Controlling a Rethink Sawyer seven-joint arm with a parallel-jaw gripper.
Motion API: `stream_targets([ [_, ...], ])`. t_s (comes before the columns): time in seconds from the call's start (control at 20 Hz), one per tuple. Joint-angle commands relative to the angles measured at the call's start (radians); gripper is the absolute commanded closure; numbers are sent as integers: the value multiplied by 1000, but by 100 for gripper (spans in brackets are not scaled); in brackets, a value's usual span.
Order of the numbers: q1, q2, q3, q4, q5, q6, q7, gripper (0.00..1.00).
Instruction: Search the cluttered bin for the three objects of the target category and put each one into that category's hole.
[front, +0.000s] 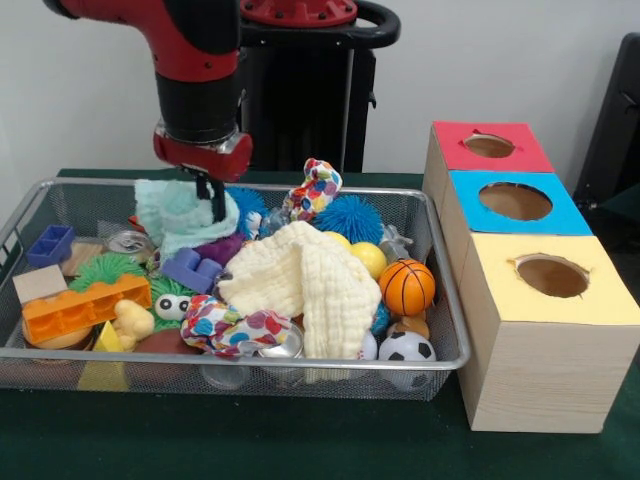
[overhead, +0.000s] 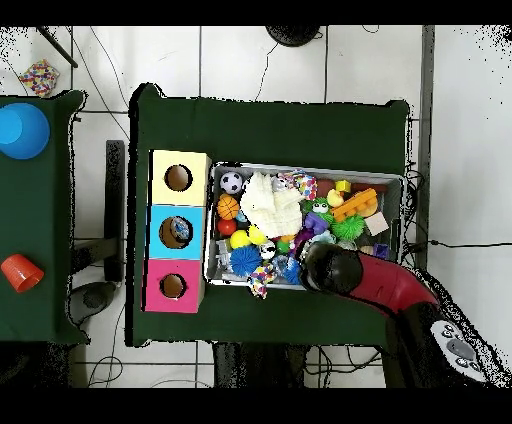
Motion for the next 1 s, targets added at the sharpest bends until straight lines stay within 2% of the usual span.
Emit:
stream_targets([
  [0.05,-71,16,239,128,146,3,101,100],
  [0.2,-109,49,291,147,168,-59,99,100],
  [0.55,-151,91,349,187,182,-159,128,100],
  [1.0,-189,104,372,238,167,-242,159,100],
])
